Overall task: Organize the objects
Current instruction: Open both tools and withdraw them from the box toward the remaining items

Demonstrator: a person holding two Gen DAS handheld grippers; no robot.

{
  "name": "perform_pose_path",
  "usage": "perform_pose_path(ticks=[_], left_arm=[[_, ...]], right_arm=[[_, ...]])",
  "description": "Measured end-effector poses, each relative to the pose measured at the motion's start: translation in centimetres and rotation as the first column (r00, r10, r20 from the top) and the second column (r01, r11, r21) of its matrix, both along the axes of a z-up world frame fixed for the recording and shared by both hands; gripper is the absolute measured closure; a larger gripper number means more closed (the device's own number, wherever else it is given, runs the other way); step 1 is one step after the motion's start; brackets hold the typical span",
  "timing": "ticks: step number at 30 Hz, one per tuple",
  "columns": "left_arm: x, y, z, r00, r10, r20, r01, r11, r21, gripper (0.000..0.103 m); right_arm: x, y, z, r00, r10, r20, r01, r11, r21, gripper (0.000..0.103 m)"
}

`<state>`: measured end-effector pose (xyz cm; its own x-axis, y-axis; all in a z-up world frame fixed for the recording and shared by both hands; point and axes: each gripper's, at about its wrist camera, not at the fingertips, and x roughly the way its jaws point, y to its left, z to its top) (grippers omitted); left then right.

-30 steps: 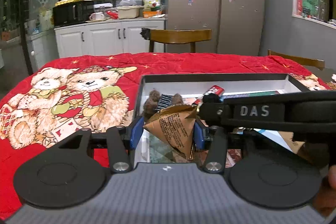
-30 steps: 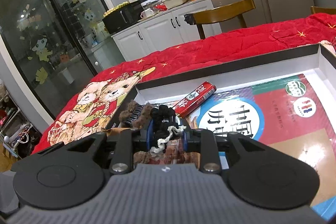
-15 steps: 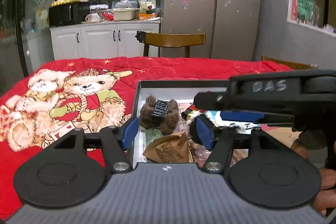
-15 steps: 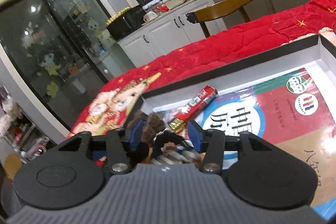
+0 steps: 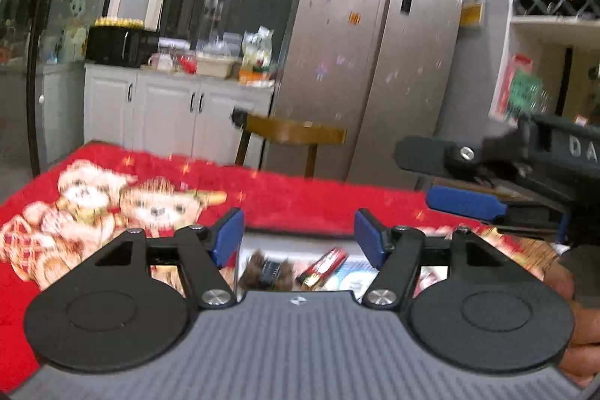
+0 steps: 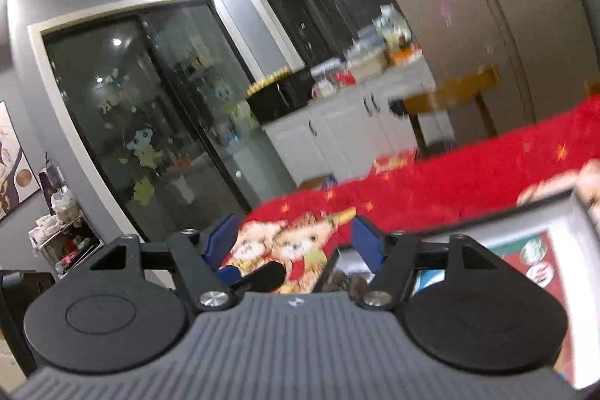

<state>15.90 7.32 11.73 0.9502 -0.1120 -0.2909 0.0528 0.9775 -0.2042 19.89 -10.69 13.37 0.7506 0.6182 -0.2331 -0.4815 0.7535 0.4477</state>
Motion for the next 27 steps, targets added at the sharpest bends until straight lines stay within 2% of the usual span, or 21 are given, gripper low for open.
perform_pose_path(ticks=[3, 6, 8, 13, 15, 18, 24, 27], left_arm=[[-2.1, 0.0, 2.4, 0.999, -0.012, 0.031, 0.012, 1.0, 0.019, 0.031], [-4.6, -0.3, 4.3, 0.998, -0.022, 0.052, 0.018, 0.997, 0.073, 0.031], [-6.3, -0.5, 5.2, 0.998, -0.035, 0.061, 0.029, 0.994, 0.105, 0.029], [-9.5, -0.5, 6.3, 0.996, -0.059, 0.074, 0.051, 0.993, 0.108, 0.027], [-10.8, -0.3, 6.2, 0.99, -0.1, 0.098, 0.091, 0.991, 0.093, 0.027], [-12.3, -0.1, 5.7, 0.987, -0.108, 0.115, 0.101, 0.993, 0.067, 0.027], [-13.4, -0.6, 3.2, 0.987, -0.123, 0.108, 0.115, 0.99, 0.08, 0.027], [-12.3, -0.6, 1.7, 0.986, -0.158, 0.059, 0.154, 0.986, 0.062, 0.027]], right_arm=[[-2.2, -1.1, 2.1, 0.992, -0.123, 0.034, 0.123, 0.992, 0.003, 0.022], [-3.6, -2.4, 3.5, 0.994, -0.11, 0.026, 0.108, 0.991, 0.08, 0.021], [-4.6, -2.9, 4.0, 0.994, -0.106, 0.023, 0.104, 0.99, 0.094, 0.021], [-6.9, -3.4, 3.4, 0.982, -0.188, -0.013, 0.188, 0.974, 0.124, 0.021], [-7.3, -3.4, 2.6, 0.977, -0.208, -0.042, 0.212, 0.968, 0.134, 0.021], [-7.8, -3.7, 1.2, 0.971, -0.231, -0.068, 0.238, 0.963, 0.124, 0.021], [-9.1, -4.2, -1.8, 0.968, -0.231, -0.095, 0.239, 0.967, 0.088, 0.02], [-9.5, -4.1, -3.3, 0.971, -0.22, -0.099, 0.223, 0.974, 0.026, 0.019]])
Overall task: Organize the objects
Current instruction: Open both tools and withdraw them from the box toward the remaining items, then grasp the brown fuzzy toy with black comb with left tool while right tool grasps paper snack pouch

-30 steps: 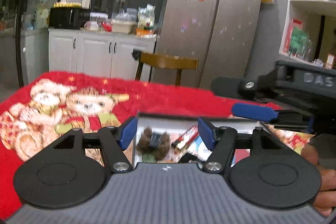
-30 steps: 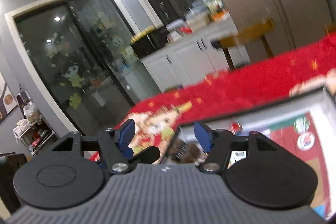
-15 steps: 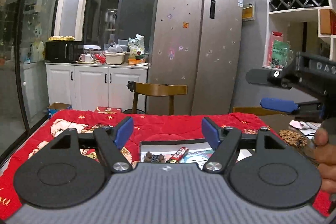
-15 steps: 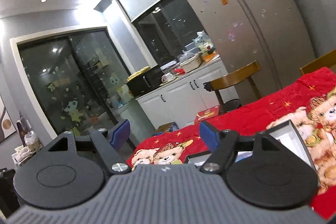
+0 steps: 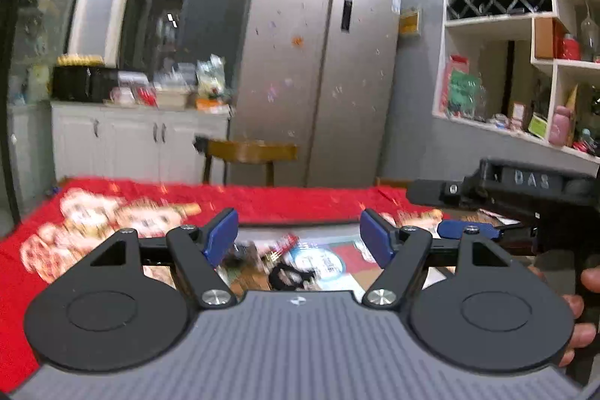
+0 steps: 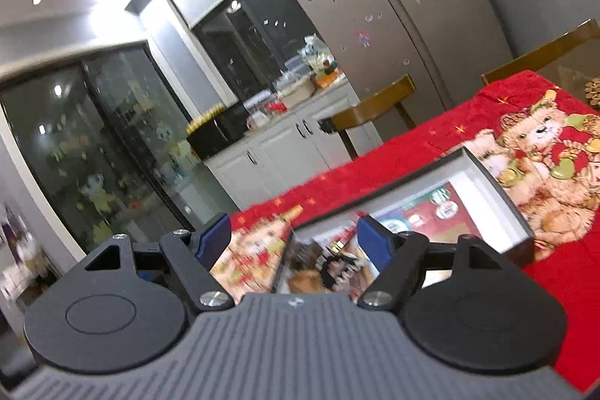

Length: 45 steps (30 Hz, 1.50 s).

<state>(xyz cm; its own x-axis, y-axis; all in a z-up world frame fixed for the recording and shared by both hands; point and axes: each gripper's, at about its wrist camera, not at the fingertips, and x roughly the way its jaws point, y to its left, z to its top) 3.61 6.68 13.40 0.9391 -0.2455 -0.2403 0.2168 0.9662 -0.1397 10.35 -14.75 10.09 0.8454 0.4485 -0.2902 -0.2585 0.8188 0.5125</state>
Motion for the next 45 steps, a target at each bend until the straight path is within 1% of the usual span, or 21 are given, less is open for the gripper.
perform_pose_path(ticks=[3, 7, 9, 13, 16, 19, 20, 22, 24, 25, 26, 29, 32, 33, 35, 37, 43, 45], left_arm=[[1.5, 0.0, -1.6, 0.999, -0.014, -0.044, 0.013, 1.0, -0.014, 0.027], [3.0, -0.1, -4.2, 0.994, 0.005, -0.11, -0.003, 1.0, 0.015, 0.027], [3.7, -0.4, -5.5, 0.989, 0.01, -0.149, -0.006, 1.0, 0.029, 0.027], [5.0, -1.2, -8.1, 0.975, 0.008, -0.223, 0.001, 0.999, 0.043, 0.027], [5.6, -2.2, -9.4, 0.971, 0.029, -0.236, -0.003, 0.994, 0.109, 0.027], [6.0, -2.8, -10.3, 0.968, 0.064, -0.244, -0.029, 0.989, 0.144, 0.027], [6.3, -2.8, -10.6, 0.964, 0.064, -0.26, -0.026, 0.989, 0.147, 0.027], [6.7, -2.9, -11.1, 0.953, 0.054, -0.299, -0.011, 0.99, 0.144, 0.027], [7.1, -2.9, -11.6, 0.942, 0.067, -0.33, -0.018, 0.988, 0.151, 0.027], [7.1, -2.9, -11.9, 0.941, 0.07, -0.332, -0.019, 0.988, 0.153, 0.027], [7.2, -3.0, -12.1, 0.94, 0.074, -0.334, -0.021, 0.987, 0.162, 0.027], [7.5, -3.4, -12.7, 0.931, 0.103, -0.351, -0.031, 0.979, 0.204, 0.027], [7.6, -3.2, -13.0, 0.928, 0.104, -0.357, -0.036, 0.98, 0.194, 0.029], [7.5, -3.2, -13.0, 0.929, 0.103, -0.356, -0.034, 0.98, 0.194, 0.031], [7.3, -3.4, -13.0, 0.931, 0.098, -0.351, -0.028, 0.98, 0.199, 0.045], [7.0, -3.5, -13.0, 0.935, 0.087, -0.345, -0.016, 0.979, 0.203, 0.055], [6.8, -3.7, -13.0, 0.935, 0.087, -0.344, -0.02, 0.981, 0.194, 0.055], [6.7, -3.8, -12.9, 0.935, 0.1, -0.341, -0.031, 0.979, 0.202, 0.055]], right_arm=[[-0.1, 0.1, -1.6, 0.999, 0.029, -0.023, -0.03, 0.999, -0.039, 0.019], [-0.2, 0.5, -3.9, 0.998, 0.058, -0.035, -0.06, 0.996, -0.071, 0.019], [0.1, 0.4, -4.7, 0.995, 0.084, -0.062, -0.089, 0.992, -0.089, 0.019], [0.9, -0.7, -6.3, 0.99, 0.074, -0.119, -0.08, 0.996, -0.046, 0.02], [1.2, -0.7, -7.5, 0.984, 0.09, -0.154, -0.095, 0.995, -0.031, 0.024], [1.4, -0.1, -8.3, 0.976, 0.129, -0.175, -0.135, 0.99, -0.025, 0.029], [1.4, 0.0, -8.4, 0.974, 0.14, -0.179, -0.147, 0.989, -0.025, 0.031], [1.3, 0.3, -8.6, 0.97, 0.158, -0.183, -0.165, 0.986, -0.023, 0.032], [1.3, 0.6, -8.6, 0.97, 0.162, -0.183, -0.171, 0.985, -0.031, 0.035], [1.3, 0.7, -8.7, 0.968, 0.166, -0.188, -0.176, 0.984, -0.038, 0.04], [1.3, 0.8, -8.7, 0.966, 0.174, -0.193, -0.185, 0.982, -0.038, 0.042], [1.6, 1.1, -9.1, 0.957, 0.196, -0.212, -0.209, 0.977, -0.038, 0.042], [1.6, 1.6, -9.5, 0.952, 0.213, -0.221, -0.23, 0.972, -0.055, 0.042], [1.6, 1.8, -9.5, 0.95, 0.22, -0.221, -0.238, 0.969, -0.059, 0.042], [1.6, 2.2, -9.7, 0.941, 0.249, -0.23, -0.27, 0.961, -0.064, 0.04], [1.6, 2.3, -9.9, 0.939, 0.253, -0.234, -0.272, 0.961, -0.052, 0.037], [2.2, 1.9, -10.6, 0.928, 0.279, -0.247, -0.286, 0.958, 0.007, 0.034], [2.3, 2.0, -10.8, 0.925, 0.285, -0.249, -0.292, 0.956, 0.013, 0.031]])
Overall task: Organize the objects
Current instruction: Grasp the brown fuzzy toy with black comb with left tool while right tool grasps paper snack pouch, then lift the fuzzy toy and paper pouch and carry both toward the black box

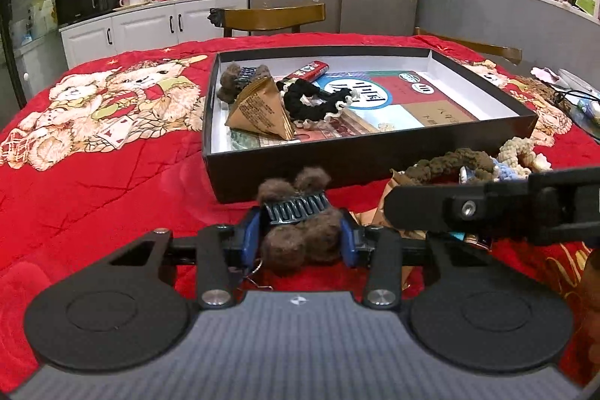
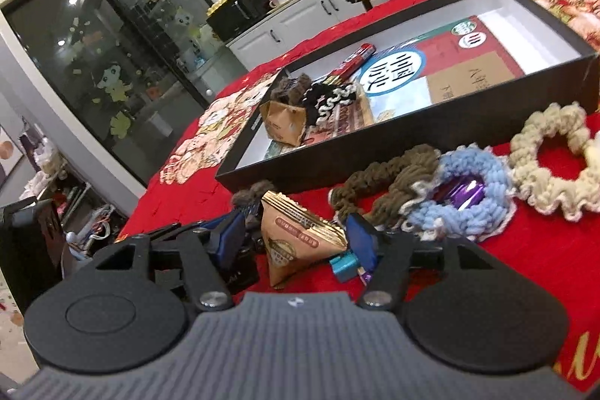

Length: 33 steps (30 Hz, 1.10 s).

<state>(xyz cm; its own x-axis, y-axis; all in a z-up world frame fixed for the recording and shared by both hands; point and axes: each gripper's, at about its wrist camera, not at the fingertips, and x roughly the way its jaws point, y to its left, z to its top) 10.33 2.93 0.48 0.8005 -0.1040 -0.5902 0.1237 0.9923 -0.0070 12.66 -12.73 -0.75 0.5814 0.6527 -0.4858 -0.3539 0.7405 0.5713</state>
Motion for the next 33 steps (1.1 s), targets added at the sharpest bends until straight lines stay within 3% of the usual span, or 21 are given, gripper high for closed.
perform_pose_path(ticks=[4, 11, 19, 28, 29, 33], left_arm=[[-0.5, -0.2, 0.1, 0.999, 0.037, 0.017, -0.038, 0.998, 0.042, 0.055], [-1.2, 0.9, 0.1, 0.998, 0.055, 0.007, -0.055, 0.998, 0.002, 0.055], [-0.9, 0.8, -0.1, 0.998, 0.055, 0.002, -0.055, 0.998, 0.001, 0.055], [-0.9, 0.7, -0.1, 0.999, 0.052, 0.004, -0.052, 0.999, 0.013, 0.055], [-0.9, 0.7, -0.1, 0.999, 0.052, 0.004, -0.053, 0.999, 0.012, 0.055], [-0.8, 0.7, -0.1, 0.999, 0.051, 0.004, -0.051, 0.999, 0.001, 0.055]], right_arm=[[0.0, 0.1, -0.2, 1.0, 0.015, 0.002, -0.015, 1.0, 0.008, 0.03], [-0.3, 0.6, -0.5, 0.998, 0.045, 0.031, -0.046, 0.999, 0.015, 0.029], [0.2, 0.1, -1.0, 0.996, 0.087, -0.009, -0.085, 0.989, 0.123, 0.056], [-0.3, 0.2, -0.6, 0.996, 0.083, 0.013, -0.084, 0.987, 0.135, 0.069], [-0.4, 0.0, -0.6, 0.998, 0.062, 0.013, -0.063, 0.99, 0.127, 0.076], [0.3, -0.6, -1.0, 0.999, 0.046, -0.025, -0.042, 0.988, 0.147, 0.078]])
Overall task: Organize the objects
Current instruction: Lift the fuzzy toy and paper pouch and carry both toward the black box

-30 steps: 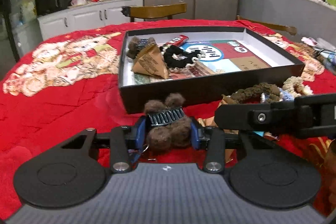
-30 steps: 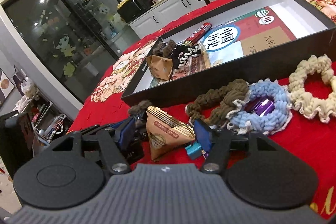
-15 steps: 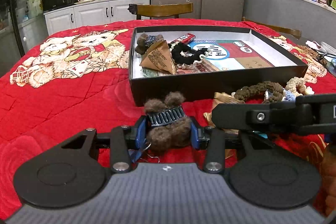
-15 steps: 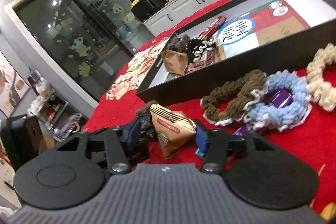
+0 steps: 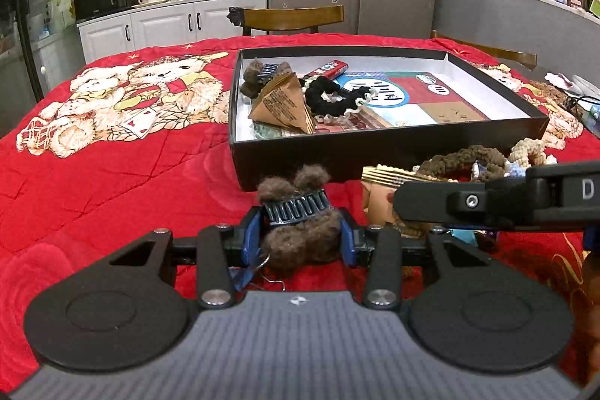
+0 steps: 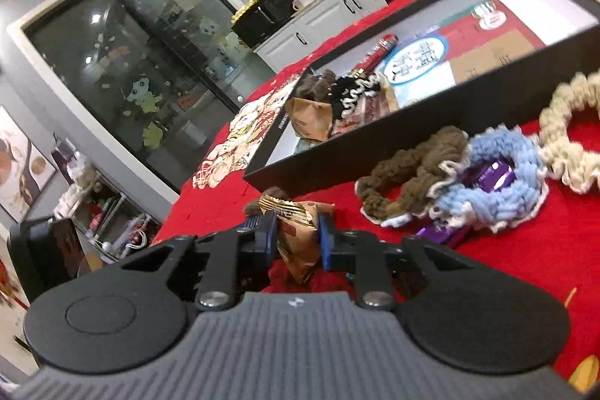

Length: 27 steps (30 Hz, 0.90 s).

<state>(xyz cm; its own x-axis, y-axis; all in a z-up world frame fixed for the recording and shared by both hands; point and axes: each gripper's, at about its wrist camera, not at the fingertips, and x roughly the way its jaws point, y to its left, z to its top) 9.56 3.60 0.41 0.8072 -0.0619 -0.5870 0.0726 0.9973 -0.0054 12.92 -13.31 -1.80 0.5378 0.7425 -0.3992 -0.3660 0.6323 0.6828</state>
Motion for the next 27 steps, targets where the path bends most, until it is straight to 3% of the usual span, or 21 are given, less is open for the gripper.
perform_pose_path(ticks=[8, 18, 27], left_arm=[[0.0, 0.1, 0.0, 1.0, -0.001, 0.004, 0.001, 1.0, 0.002, 0.055], [-0.4, 0.0, 0.2, 1.0, -0.005, 0.026, 0.005, 1.0, 0.006, 0.055], [-1.4, -0.4, 1.0, 0.993, -0.022, 0.12, 0.022, 1.0, 0.003, 0.056]], right_arm=[[-1.0, 0.4, 0.8, 0.998, -0.005, 0.07, 0.007, 0.999, -0.037, 0.079], [-1.3, 0.2, 1.4, 0.996, -0.026, 0.089, 0.029, 0.999, -0.036, 0.08], [-1.9, -0.8, 2.8, 0.984, -0.08, 0.156, 0.082, 0.997, -0.005, 0.08]])
